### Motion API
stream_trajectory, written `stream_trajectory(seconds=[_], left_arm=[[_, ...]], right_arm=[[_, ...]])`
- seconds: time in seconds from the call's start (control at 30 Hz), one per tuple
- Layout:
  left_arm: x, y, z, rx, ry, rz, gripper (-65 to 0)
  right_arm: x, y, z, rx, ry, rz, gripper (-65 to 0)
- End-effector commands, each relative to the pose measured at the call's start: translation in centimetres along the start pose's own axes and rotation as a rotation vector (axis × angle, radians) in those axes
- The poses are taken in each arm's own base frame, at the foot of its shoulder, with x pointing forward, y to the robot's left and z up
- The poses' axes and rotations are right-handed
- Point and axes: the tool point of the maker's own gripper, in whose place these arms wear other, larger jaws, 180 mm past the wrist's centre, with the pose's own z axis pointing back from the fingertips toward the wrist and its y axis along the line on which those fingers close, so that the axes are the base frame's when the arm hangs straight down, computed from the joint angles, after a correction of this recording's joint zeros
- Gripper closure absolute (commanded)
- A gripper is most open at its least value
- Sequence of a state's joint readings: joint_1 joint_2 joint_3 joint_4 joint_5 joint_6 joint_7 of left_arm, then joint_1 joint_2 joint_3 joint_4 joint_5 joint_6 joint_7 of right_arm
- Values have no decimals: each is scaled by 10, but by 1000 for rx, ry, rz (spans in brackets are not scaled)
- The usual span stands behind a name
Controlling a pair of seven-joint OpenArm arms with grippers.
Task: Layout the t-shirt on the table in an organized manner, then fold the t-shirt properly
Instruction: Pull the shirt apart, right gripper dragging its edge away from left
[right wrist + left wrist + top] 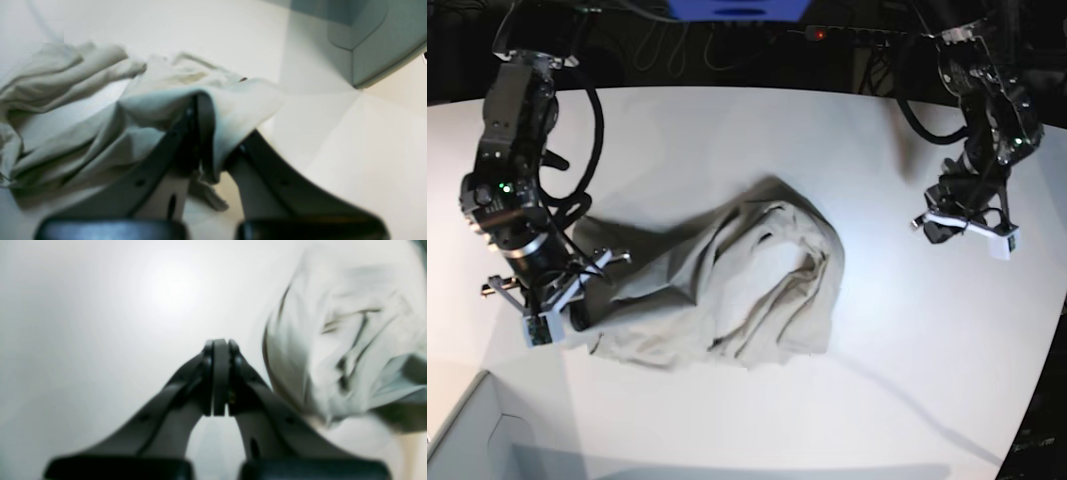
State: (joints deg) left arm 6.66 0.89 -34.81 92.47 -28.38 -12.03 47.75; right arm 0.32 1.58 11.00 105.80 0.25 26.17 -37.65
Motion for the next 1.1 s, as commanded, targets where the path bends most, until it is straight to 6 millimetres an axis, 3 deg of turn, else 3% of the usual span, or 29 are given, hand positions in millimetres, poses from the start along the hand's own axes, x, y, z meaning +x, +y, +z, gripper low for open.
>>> stream_trajectory(seconds=[0.0,0.23,0.43,0.53,0.6,0.73,0.87,0.97,1.07], left_arm=[[8,0,2,-10,-31,25,-2],[-9,22,-6,-16,18,135,-2],[5,17,-11,-73,3,180,-6],[16,3,-15,-115,-15,181,-12],[22,-1,-17,-127,-27,182,-54],[39,-15,-22,-156,-58,180,-233],[50,-31,-27,-188,-78,168,-242],[47,-40,-35,-205,-58,166,-243],[45,-41,-47,-209,-34,192,-246]], right_arm=[[10,0,3,7,-43,7,0],[-13,1,9,6,10,7,0],[-28,-42,24,-116,33,-51,0],[-41,-60,32,-165,61,-76,0],[-59,-59,37,-163,103,-78,0],[-86,-52,47,-151,170,-78,0],[-111,-51,52,-150,232,-97,0],[-136,-73,68,-218,284,-146,0],[-145,-88,79,-267,300,-164,0]])
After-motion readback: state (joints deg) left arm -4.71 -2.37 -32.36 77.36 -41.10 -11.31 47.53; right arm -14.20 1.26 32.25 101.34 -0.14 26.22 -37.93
